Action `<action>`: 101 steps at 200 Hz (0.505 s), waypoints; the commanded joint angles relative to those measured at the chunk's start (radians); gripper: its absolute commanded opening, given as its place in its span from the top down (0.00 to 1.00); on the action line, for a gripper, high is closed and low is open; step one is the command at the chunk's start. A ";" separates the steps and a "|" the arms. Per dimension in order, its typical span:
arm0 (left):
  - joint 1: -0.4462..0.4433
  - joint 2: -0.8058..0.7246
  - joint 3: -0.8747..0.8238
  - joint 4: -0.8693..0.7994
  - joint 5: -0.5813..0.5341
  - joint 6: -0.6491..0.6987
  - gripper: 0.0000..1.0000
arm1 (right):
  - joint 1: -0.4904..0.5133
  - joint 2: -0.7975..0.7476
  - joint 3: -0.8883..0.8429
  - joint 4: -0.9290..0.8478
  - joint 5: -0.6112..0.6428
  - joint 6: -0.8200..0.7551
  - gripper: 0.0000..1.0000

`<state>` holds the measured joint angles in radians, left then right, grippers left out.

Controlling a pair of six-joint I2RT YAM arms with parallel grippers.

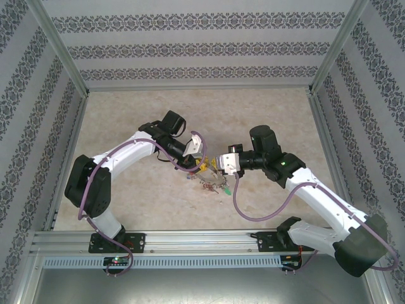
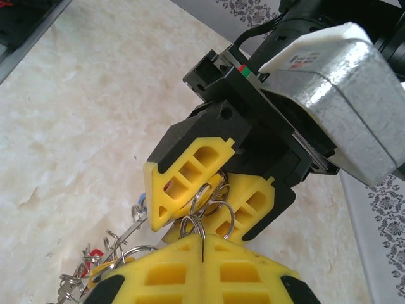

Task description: Put the keys on the keyring

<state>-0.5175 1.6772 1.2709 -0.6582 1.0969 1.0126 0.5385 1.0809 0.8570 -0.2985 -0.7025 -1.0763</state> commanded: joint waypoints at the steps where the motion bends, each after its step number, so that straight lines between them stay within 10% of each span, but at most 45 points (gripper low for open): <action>1: -0.009 -0.011 0.013 -0.023 0.038 0.001 1.00 | -0.007 -0.006 -0.009 0.011 0.047 -0.011 0.94; 101: -0.009 0.014 0.025 -0.024 0.057 -0.034 1.00 | 0.058 -0.003 -0.010 0.007 0.160 -0.062 0.75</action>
<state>-0.5175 1.6787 1.2709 -0.6582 1.0954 0.9920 0.5758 1.0809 0.8513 -0.2836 -0.5606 -1.1076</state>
